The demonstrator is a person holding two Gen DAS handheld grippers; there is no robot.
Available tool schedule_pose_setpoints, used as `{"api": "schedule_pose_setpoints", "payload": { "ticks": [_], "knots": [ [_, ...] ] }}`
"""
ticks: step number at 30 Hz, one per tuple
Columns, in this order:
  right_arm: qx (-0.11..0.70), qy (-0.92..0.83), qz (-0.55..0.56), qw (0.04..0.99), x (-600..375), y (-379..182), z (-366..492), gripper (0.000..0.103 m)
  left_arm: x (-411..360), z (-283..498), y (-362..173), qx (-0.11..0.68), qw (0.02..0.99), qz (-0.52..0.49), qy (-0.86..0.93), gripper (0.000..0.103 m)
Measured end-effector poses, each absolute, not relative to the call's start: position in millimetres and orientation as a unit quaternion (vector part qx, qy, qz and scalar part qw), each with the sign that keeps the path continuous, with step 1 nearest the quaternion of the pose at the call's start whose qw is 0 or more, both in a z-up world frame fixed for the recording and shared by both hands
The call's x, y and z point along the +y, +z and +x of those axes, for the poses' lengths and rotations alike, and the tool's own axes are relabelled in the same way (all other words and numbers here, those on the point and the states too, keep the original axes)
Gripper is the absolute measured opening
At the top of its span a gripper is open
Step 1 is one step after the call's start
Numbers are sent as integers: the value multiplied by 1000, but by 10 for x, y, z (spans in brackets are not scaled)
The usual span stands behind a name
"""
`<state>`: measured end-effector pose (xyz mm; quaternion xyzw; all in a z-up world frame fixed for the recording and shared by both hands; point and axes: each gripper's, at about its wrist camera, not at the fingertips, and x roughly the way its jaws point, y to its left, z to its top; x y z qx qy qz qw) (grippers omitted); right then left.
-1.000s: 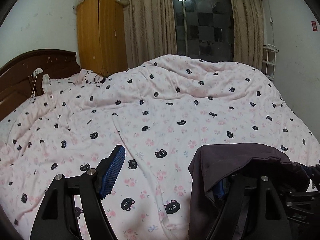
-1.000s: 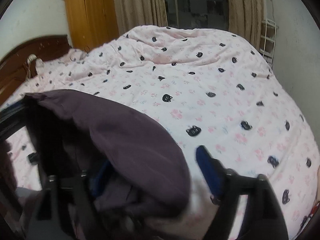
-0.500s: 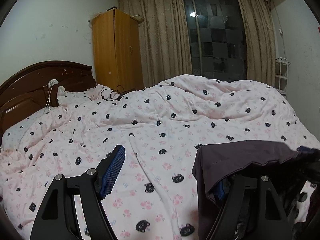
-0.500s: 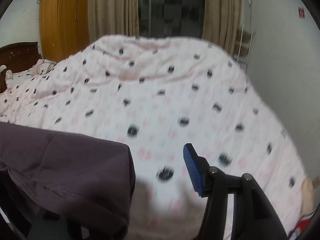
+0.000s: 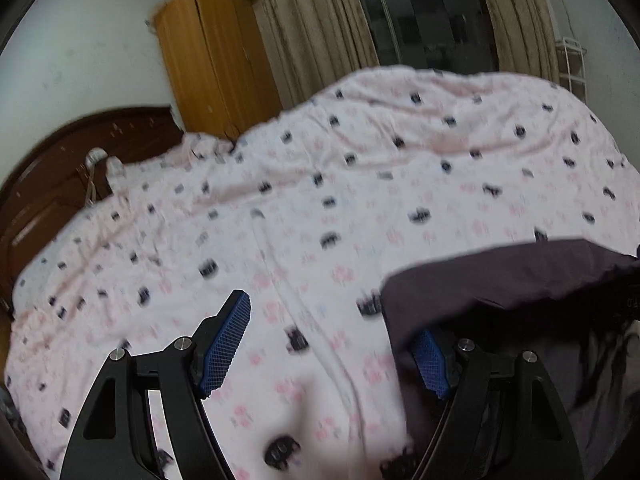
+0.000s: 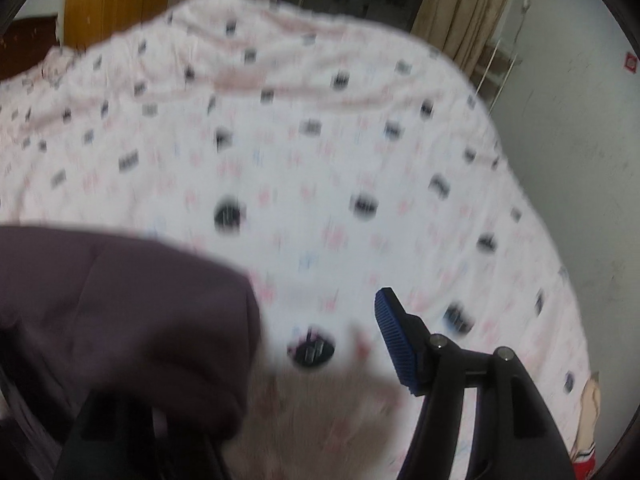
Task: Fold clothes
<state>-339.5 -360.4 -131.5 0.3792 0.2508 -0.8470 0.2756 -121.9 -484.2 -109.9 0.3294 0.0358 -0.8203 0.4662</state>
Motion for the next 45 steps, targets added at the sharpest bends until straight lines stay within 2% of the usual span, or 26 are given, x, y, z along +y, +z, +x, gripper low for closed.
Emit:
{"api": "schedule_pose_setpoints", "payload": {
  "ticks": [4, 7, 13, 17, 20, 25, 29, 34, 35, 36, 37, 39, 45],
  "knots": [
    [264, -825, 418, 274, -3448, -1650, -3412, 69, -4831, -1254, -1556, 57, 432, 410, -801, 73],
    [253, -829, 415, 276, -3336, -1637, -3383, 77, -4825, -1256, -1753, 78, 418, 436, -793, 73],
    [252, -826, 376, 336, -3400, -1330, -3174, 77, -4768, -1130, -1302, 136, 393, 352, -838, 73],
    [250, -817, 346, 388, -3234, -1095, -2917, 77, -4613, -885, -981, 134, 356, 313, -870, 73],
    [215, -823, 311, 424, -3062, -832, -2800, 78, -4663, -703, -748, 132, 362, 271, -882, 73],
    [199, -826, 305, 429, -3262, -649, -2912, 80, -4905, -950, -757, 136, 381, 288, -868, 73],
    [215, -810, 347, 421, -3668, -863, -3000, 80, -5010, -1346, -1009, 132, 381, 337, -851, 73],
    [271, -787, 396, 389, -3872, -1461, -3022, 80, -4992, -1591, -1584, 95, 392, 426, -810, 73],
    [281, -782, 404, 384, -3878, -1582, -3026, 81, -5021, -1590, -1741, 89, 398, 441, -800, 74],
    [282, -777, 413, 382, -3860, -1691, -3041, 83, -5063, -1540, -1799, 104, 398, 435, -801, 80],
    [279, -774, 422, 381, -3835, -1778, -3060, 85, -5106, -1490, -1857, 119, 397, 429, -802, 87],
    [244, -778, 432, 386, -3729, -1790, -3123, 89, -5181, -1415, -1912, 146, 395, 418, -805, 92],
    [152, -790, 413, 427, -3268, -1419, -3147, 88, -5106, -935, -1521, 174, 419, 335, -826, 92]
  ]
}}
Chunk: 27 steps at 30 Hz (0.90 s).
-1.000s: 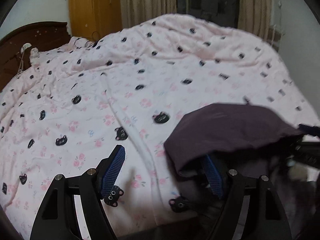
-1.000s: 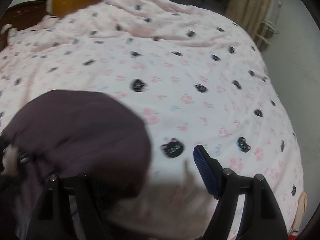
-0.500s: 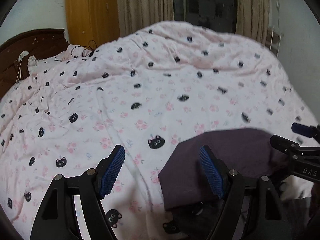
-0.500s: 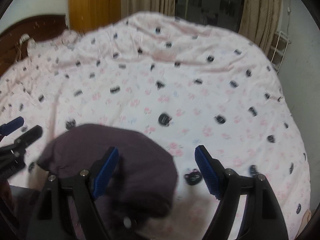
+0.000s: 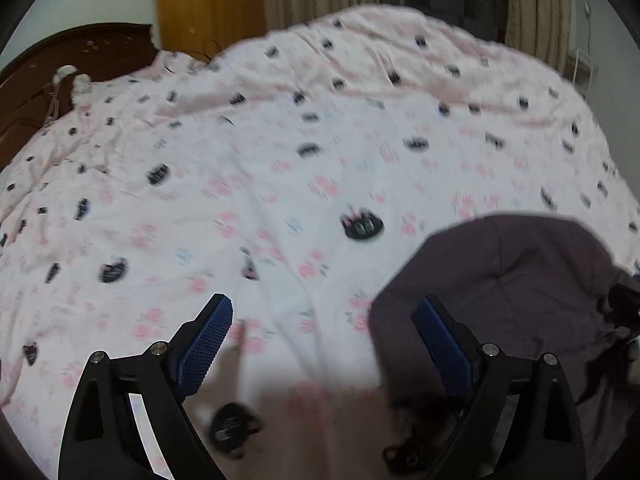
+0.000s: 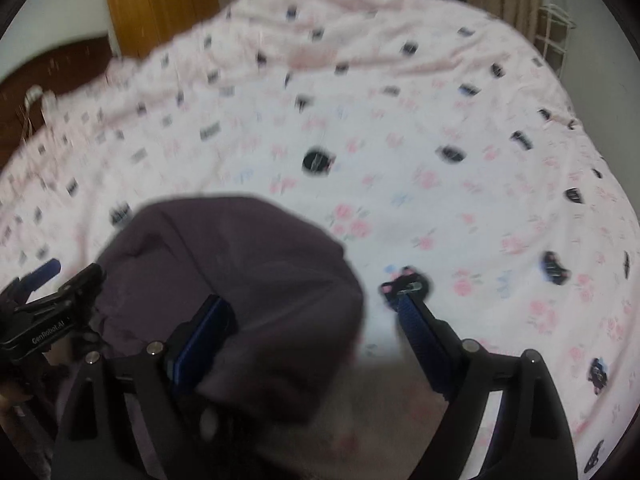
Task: Fold clothes
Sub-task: 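Lay the jacket flat on the bed and open both grippers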
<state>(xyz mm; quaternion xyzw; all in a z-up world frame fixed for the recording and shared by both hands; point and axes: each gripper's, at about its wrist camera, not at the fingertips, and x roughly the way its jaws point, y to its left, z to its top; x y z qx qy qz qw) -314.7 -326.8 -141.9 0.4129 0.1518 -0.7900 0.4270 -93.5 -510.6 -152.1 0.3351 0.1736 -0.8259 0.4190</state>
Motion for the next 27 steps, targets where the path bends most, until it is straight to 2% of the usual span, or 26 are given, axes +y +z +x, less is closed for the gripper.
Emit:
{"api": "schedule_pose_setpoints", "payload": {
  "ticks": [4, 9, 13, 19, 27],
  "knots": [
    [115, -791, 395, 453, -2866, -1138, -3033, 89, -4945, -283, -1067, 197, 433, 268, -837, 92],
    [118, -777, 381, 488, -2577, -966, -2639, 89, -4723, 702, -817, 184, 476, 251, -822, 92],
    [153, -757, 369, 517, -2522, -944, -2180, 89, -4644, 1499, -879, 186, 523, 272, -786, 92],
    [208, -730, 352, 548, -2483, -998, -1473, 89, -4611, 2388, -1167, 234, 570, 291, -732, 92],
    [256, -685, 348, 586, -2329, -1109, -575, 89, -4706, 2871, -1527, 386, 506, 265, -725, 92]
  ]
}}
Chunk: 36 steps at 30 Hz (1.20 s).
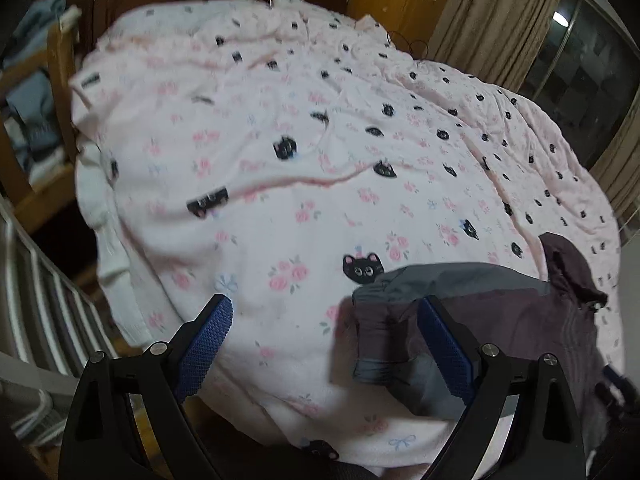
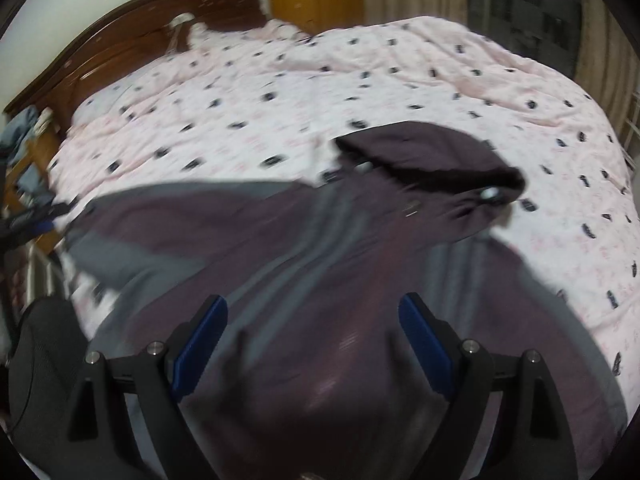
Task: Fold clothes
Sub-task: 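Lay the jacket flat on the bed and open both grippers, then grasp a jacket sleeve cuff with the left gripper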
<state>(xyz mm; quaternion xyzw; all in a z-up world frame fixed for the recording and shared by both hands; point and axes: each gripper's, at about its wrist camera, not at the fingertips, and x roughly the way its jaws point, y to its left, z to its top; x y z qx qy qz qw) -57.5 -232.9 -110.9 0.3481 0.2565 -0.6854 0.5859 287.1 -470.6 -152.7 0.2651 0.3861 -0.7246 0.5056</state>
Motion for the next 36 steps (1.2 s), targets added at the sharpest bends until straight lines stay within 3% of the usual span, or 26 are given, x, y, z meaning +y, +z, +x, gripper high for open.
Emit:
{"api": "schedule_pose_setpoints", "payload": {
  "ticks": [4, 15, 17, 18, 20, 22, 23, 25, 36],
  "knots": [
    [263, -669, 345, 603, -2183, -1168, -199, 89, -4758, 2860, -1711, 443, 444, 274, -729, 92],
    [294, -649, 374, 594, -2008, -1500, 181, 89, -4903, 2720, -1904, 493, 399, 297, -714, 90],
    [289, -648, 379, 594, -2000, -1470, 168, 89, -4901, 2771, -1906, 499, 401, 288, -712, 83],
    [287, -649, 380, 593, -1993, -1452, 160, 89, -4900, 2797, -1908, 502, 402, 283, -711, 73],
    [281, -653, 380, 592, -1987, -1410, 129, 89, -4898, 2849, -1910, 507, 405, 274, -710, 64],
    [275, -656, 383, 590, -1974, -1379, 97, 89, -4865, 2886, -1871, 504, 404, 261, -717, 45],
    [272, -657, 384, 589, -1966, -1366, 81, 89, -4848, 2905, -1852, 503, 404, 255, -720, 41],
    [267, -660, 387, 586, -1939, -1352, 44, 89, -4807, 2926, -1795, 498, 399, 241, -731, 20],
    [242, -679, 412, 558, -1684, -1348, -280, 89, -4751, 2874, -1233, 471, 425, 182, -752, 16]
  ]
}}
